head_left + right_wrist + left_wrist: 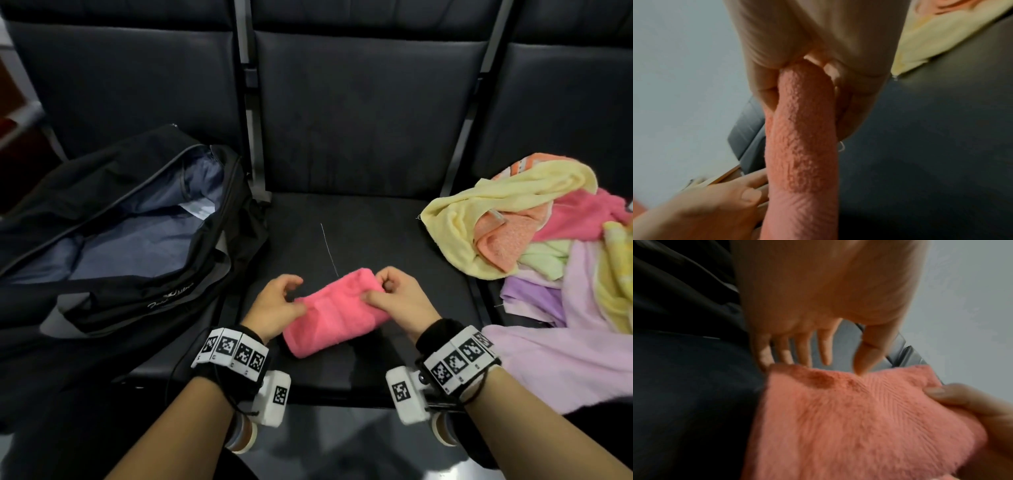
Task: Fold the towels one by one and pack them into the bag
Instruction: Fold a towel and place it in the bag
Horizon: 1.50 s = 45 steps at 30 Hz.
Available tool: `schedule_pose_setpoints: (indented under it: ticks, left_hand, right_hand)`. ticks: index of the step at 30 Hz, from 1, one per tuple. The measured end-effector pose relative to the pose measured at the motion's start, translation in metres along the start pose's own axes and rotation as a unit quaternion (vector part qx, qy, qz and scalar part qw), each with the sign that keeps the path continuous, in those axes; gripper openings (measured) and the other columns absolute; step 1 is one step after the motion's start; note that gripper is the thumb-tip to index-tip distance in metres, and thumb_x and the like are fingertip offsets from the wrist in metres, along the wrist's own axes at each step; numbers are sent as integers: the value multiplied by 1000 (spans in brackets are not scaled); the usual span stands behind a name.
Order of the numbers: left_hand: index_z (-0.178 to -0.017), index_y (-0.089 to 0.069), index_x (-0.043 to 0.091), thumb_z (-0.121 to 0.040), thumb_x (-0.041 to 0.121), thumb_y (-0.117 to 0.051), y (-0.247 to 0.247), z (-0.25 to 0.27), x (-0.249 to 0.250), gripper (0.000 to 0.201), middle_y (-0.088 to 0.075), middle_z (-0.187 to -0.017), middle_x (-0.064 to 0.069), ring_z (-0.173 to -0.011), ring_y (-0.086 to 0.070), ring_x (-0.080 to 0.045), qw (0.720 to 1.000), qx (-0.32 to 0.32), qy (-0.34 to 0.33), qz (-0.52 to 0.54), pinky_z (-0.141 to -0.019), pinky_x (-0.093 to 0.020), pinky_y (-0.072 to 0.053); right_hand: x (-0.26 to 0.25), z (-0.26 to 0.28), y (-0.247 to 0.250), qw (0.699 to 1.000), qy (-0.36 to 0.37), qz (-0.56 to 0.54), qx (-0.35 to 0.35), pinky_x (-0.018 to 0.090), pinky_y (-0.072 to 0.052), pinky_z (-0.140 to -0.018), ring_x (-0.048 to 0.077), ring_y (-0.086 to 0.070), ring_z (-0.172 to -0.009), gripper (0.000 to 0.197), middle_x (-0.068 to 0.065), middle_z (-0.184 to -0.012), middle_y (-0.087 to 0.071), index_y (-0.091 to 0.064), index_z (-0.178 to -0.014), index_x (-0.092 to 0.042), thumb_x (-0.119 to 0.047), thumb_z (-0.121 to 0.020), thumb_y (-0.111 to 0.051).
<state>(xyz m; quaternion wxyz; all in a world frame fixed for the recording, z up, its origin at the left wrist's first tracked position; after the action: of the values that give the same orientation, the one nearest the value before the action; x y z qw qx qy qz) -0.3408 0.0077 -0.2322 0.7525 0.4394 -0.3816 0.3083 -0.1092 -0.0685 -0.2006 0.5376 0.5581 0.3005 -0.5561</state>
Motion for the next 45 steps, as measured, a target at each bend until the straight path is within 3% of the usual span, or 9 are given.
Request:
schedule_pose_setpoints:
  ticks: [5,10,16,21,26,31,34,39,45]
  left_hand:
    - [-145,-41,26,-61,16,-83,2,18,42,95,-52,-141,10,-132,-48,-1,981,-137,-114,70,-107,-20,-40]
    - [-118,-62,20,-68,-2,-86,19,26,53,59,-74,-110,3,-105,-70,-11,972,-152,-131,123,-86,-24,-55]
    - [-116,-65,11,-79,-2,-77,83,22,49,40,-76,-107,-3,-98,-72,-16,965,-27,-107,238,-80,-26,-57]
    - [-123,-62,1,-91,7,-63,143,8,32,33,-73,-111,-17,-93,-71,-21,916,84,-21,391,-84,-34,-60]
    - [-108,-65,9,-98,10,-59,199,-16,11,12,-78,-91,-6,-81,-75,-17,888,162,54,427,-68,-31,-62]
    - [-127,-58,-3,-96,9,-61,248,-39,-15,33,-70,-113,-23,-101,-69,-34,863,232,120,433,-87,-46,-56]
    - [-130,-56,-4,-93,9,-63,266,-57,-36,40,-69,-116,-25,-107,-67,-38,846,266,144,439,-95,-52,-54]
    - [-139,-44,2,-93,-3,-59,254,-90,-70,48,-63,-121,-22,-86,-68,-32,840,291,194,416,-66,-45,-59]
    - [-138,-47,3,-89,-14,-51,239,-130,-92,52,-61,-126,-31,-108,-65,-45,865,263,215,369,-94,-65,-51]
  right_hand:
    - [-71,3,-22,987,122,56,-89,20,-37,-55,8,-45,-61,24,-2,-67,-51,-53,-81,-6,4,-68,-71]
    - [-119,1,-46,969,168,102,-148,27,-40,-54,11,-48,-59,24,0,-64,-57,-57,-82,-14,2,-68,-68]
    - [-146,-40,-84,985,140,-36,-96,23,-55,-85,7,-68,-100,40,0,-108,-73,-59,-119,-20,-12,-84,-76]
    - [-130,-64,-148,976,41,18,-214,10,-46,-66,-7,-65,-75,54,2,-97,-69,-45,-140,-18,-26,-92,-67]
    - [-142,-77,-213,951,55,9,-305,34,-56,-86,23,-69,-98,58,12,-111,-69,-46,-140,-17,-17,-89,-72]
    - [-170,-113,-268,956,91,20,-279,40,-53,-85,20,-63,-90,46,8,-107,-66,-55,-126,-20,-14,-85,-74]
    - [-175,-137,-297,958,110,75,-253,35,-49,-87,13,-59,-89,34,-5,-101,-64,-60,-114,-24,-23,-83,-74]
    - [-157,-164,-326,947,109,192,-235,24,-39,-88,22,-57,-110,32,5,-116,-62,-63,-116,-18,-17,-84,-69]
    - [-138,-175,-325,938,86,252,-221,28,-39,-103,26,-56,-120,40,10,-130,-61,-62,-127,-12,-8,-88,-58]
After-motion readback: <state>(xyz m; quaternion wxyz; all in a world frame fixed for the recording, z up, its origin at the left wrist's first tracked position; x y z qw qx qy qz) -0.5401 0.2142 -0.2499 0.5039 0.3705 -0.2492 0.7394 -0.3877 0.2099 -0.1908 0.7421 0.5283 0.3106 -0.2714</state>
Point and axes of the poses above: each hand's wrist, its own z-axis away from the middle knuckle, its own y-axis out of the back of the hand, x = y × z, the point moved 4 cm from there along -z, towards the middle knuckle
